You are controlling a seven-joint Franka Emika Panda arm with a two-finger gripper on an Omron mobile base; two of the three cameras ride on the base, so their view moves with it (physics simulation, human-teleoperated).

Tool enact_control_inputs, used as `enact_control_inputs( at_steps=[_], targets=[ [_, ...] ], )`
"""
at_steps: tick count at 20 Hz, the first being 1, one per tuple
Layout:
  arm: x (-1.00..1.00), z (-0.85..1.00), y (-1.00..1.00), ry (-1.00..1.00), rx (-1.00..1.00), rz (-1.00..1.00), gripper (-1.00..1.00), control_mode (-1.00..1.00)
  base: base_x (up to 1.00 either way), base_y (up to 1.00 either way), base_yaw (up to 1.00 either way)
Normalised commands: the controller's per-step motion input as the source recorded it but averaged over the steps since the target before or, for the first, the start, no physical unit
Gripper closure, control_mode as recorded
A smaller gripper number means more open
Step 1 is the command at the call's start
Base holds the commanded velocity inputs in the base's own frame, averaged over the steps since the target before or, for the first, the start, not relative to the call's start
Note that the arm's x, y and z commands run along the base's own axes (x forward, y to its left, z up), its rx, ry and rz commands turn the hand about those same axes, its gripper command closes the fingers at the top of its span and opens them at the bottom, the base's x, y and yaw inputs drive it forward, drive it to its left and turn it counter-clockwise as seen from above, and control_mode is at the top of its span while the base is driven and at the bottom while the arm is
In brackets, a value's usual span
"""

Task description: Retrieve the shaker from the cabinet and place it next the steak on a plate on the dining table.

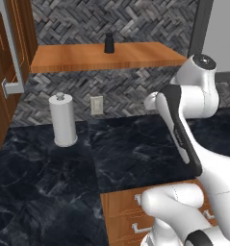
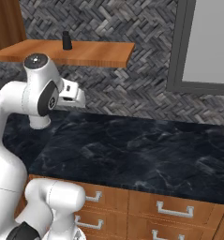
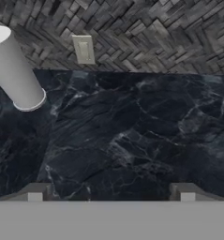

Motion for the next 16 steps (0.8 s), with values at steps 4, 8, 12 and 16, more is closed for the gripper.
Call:
enact_control_inputs(
  at_steps=[4,8,12,16],
  targets=[
    [-0.01,0.23,0.03,-0.11,0.0,0.01,-1.0,-1.0,0.0,0.0,0.0],
    [-0.01,0.13,0.05,-0.04,0.0,0.0,-1.0,-1.0,0.0,0.0,0.0],
    [0.0,0.38,0.14,0.0,0.01,0.0,-1.0,-1.0,0.0,0.0,0.0],
    [0.07,0.47,0.02,0.04,0.04,0.01,-1.0,-1.0,0.0,0.0,0.0]
  ],
)
